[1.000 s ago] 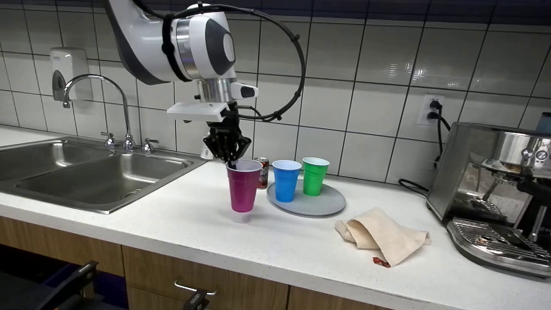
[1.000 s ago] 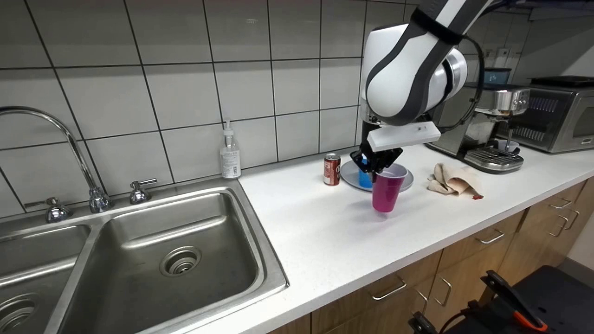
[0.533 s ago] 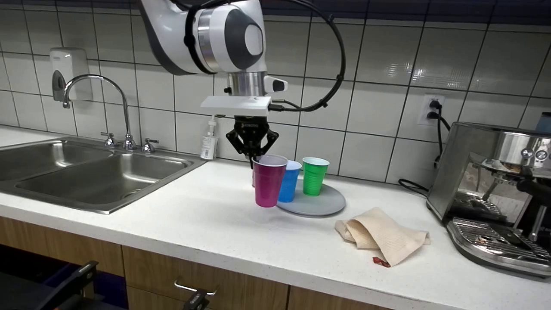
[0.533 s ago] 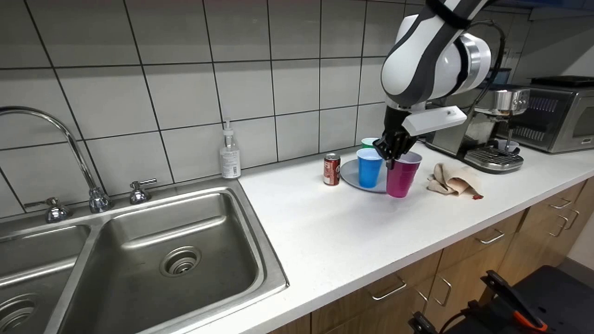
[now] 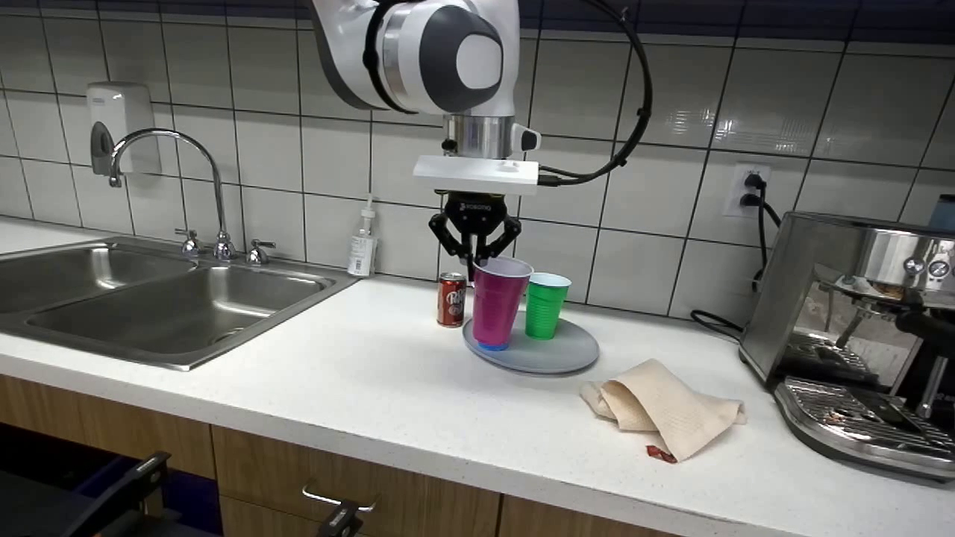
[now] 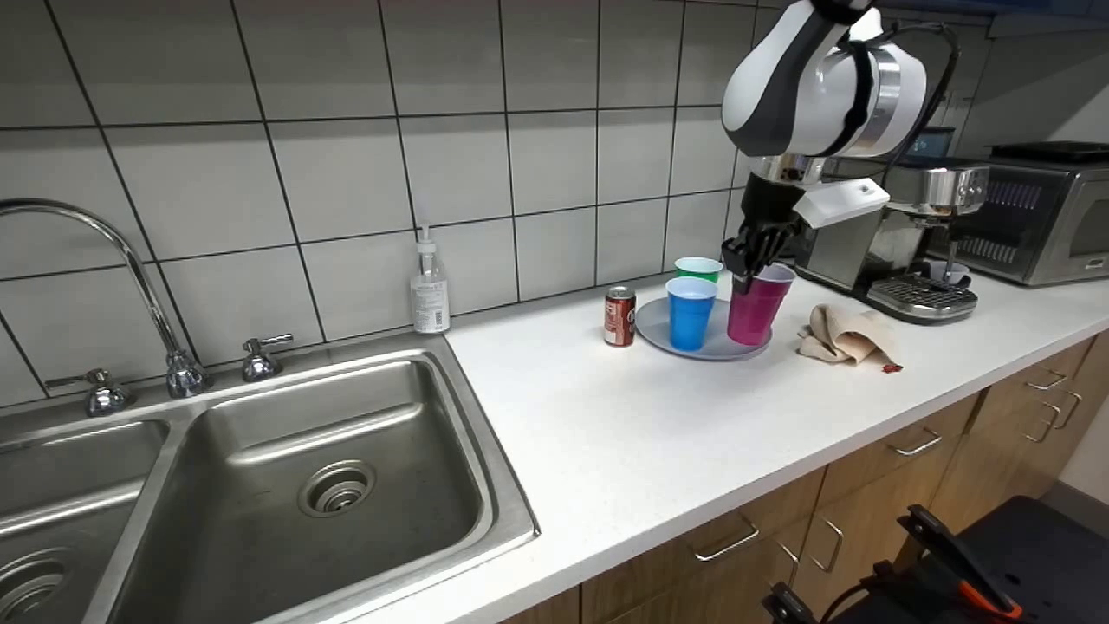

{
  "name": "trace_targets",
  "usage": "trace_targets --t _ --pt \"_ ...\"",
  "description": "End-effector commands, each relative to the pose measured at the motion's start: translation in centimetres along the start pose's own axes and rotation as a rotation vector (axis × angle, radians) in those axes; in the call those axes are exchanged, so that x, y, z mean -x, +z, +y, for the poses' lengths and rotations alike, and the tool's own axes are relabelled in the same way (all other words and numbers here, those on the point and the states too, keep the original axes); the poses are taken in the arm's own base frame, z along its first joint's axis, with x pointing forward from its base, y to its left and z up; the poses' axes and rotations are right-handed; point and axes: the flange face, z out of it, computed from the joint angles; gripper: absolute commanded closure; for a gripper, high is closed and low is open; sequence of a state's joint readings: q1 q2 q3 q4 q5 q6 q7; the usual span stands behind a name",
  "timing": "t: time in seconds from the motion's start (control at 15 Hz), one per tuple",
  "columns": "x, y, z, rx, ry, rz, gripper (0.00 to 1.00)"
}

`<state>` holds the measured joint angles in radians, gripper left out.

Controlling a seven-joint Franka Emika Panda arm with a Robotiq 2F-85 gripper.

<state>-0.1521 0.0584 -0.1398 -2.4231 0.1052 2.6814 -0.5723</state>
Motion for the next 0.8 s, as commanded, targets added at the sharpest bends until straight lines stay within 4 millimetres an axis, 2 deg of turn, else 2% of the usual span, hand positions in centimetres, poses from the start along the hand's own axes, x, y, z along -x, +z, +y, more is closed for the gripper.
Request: trace_targets --t 0.0,0.4,0.73 --pt "-0.2 -0.3 3.3 -0.019 -0.059 -0.022 0.99" --pt "-0.4 0.2 8.2 -0.009 -0.139 -0.039 0.99" --pt "-2.0 2.3 10.4 -0.028 -0.205 -0.032 0.99"
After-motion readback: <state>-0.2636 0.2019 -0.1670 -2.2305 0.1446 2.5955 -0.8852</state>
